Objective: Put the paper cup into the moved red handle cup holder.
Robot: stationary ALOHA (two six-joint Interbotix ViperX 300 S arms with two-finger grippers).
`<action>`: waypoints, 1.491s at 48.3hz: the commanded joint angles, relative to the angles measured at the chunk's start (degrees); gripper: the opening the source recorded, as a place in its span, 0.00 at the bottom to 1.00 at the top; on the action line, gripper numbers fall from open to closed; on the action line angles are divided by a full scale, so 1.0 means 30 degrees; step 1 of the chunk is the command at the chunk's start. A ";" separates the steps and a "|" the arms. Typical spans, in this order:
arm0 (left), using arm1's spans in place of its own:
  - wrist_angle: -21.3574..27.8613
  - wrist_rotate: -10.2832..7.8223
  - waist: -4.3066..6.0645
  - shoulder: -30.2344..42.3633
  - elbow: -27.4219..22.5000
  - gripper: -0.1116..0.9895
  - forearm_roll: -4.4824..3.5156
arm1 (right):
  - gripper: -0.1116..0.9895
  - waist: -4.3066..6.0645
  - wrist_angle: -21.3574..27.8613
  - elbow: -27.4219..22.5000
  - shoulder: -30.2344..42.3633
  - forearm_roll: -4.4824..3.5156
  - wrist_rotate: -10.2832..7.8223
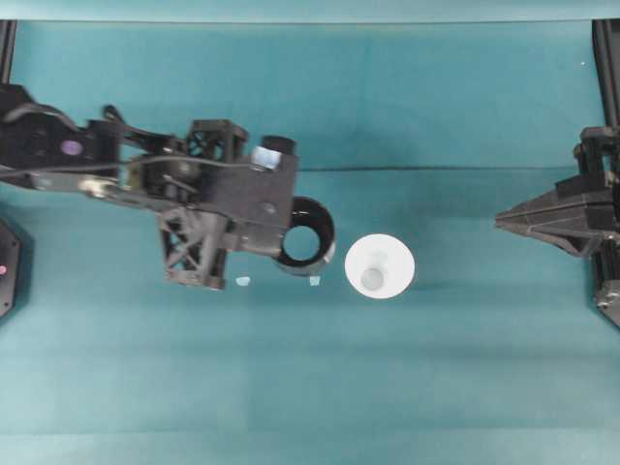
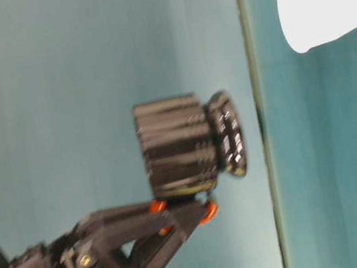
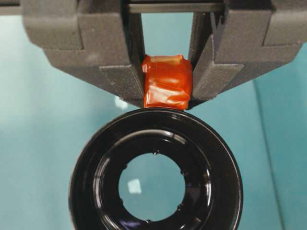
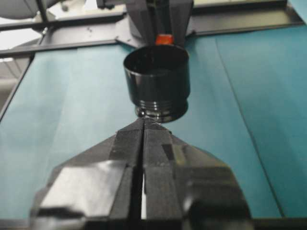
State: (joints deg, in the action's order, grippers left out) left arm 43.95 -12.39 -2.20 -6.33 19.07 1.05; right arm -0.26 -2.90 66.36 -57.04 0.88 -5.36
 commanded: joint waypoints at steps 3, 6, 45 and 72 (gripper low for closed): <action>-0.0527 -0.0029 0.0029 0.0117 -0.0410 0.35 0.0029 | 0.00 -0.0029 -0.0117 -0.0322 0.0088 0.0059 -0.0264; -0.0791 -0.0029 0.0029 0.0381 -0.0146 0.35 0.0029 | 0.00 -0.0029 -0.0117 -0.0322 0.0088 0.0059 -0.0264; -0.5742 0.0205 0.0264 0.4307 0.2285 0.35 0.0029 | 0.00 0.0000 0.0264 -0.0322 0.0117 0.0059 -0.0264; -0.6064 0.0176 0.0264 0.4775 0.2402 0.35 0.0029 | 0.00 0.0000 0.0264 -0.0293 0.0117 0.0059 -0.0264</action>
State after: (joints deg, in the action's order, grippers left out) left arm 26.10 -11.87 -1.58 8.17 26.54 0.97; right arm -0.26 -1.76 66.36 -57.13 0.88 -5.63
